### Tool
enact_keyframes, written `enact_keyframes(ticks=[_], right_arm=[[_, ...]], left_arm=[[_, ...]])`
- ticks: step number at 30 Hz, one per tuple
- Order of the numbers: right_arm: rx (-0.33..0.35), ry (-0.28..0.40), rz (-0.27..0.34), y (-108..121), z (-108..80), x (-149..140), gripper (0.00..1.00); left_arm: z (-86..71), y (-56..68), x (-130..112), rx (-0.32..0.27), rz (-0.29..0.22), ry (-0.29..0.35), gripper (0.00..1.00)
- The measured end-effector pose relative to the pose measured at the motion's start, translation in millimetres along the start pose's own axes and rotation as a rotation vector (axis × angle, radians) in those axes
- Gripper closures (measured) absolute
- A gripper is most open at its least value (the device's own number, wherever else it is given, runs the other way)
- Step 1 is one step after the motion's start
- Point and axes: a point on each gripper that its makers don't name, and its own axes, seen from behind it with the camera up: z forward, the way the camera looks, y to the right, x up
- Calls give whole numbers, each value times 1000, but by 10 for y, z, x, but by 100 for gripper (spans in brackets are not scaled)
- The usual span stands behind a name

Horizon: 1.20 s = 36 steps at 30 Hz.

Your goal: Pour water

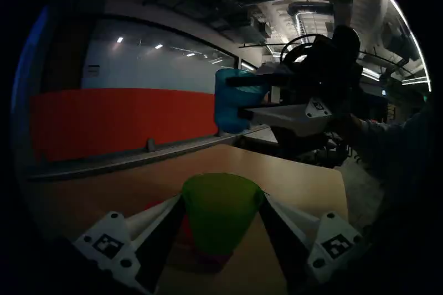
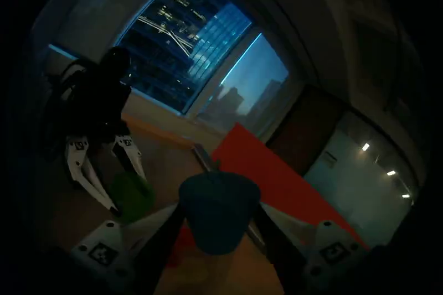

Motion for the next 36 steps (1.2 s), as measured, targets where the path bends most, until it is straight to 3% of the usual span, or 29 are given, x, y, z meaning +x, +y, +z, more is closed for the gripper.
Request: enact_keyframes(ticks=[22,36], right_arm=[[-32,-16,-274,121,199,172,7],[-56,-25,-393,214,240,238,8]], left_arm=[[72,164,102,-43,-9,19,11],[115,214,161,-58,-13,33,11]])
